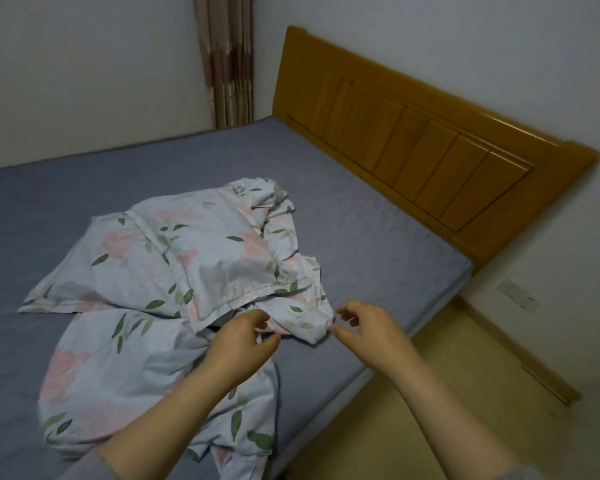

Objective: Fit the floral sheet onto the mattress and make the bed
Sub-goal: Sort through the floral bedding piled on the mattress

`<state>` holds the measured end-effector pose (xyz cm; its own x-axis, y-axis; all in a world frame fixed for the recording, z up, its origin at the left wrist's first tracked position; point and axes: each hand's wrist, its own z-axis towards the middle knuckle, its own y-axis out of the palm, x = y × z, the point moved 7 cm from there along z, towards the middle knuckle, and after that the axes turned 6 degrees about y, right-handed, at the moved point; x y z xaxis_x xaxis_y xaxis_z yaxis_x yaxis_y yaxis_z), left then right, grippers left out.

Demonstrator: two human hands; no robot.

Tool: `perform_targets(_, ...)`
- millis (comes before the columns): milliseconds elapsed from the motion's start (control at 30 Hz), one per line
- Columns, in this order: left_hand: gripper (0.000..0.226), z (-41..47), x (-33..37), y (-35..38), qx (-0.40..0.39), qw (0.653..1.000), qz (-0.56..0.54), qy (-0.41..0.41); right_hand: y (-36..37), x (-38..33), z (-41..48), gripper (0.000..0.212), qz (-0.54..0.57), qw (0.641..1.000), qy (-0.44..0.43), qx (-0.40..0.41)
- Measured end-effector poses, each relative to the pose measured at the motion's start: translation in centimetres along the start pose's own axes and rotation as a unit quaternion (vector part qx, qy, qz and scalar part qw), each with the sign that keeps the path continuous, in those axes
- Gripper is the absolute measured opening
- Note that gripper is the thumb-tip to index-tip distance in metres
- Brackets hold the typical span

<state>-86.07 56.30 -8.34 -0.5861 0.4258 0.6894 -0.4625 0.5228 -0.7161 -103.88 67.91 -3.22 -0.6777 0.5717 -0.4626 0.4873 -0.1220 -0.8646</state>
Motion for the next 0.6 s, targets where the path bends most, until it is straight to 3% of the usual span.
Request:
perform_targets(367,0.042,8.7,-3.9,-2.1,0.058,0.991,0.003,-0.12,2.1,-1.0,15.2,0.038,-0.015,0.992,-0.076,-0.102)
perform_targets(600,0.05,13.7,-10.4,-2.1,0.124,0.958,-0.007,-0.258,7.3,-2.1,26.8,0.035,-0.022,0.974,-0.111,-0.196)
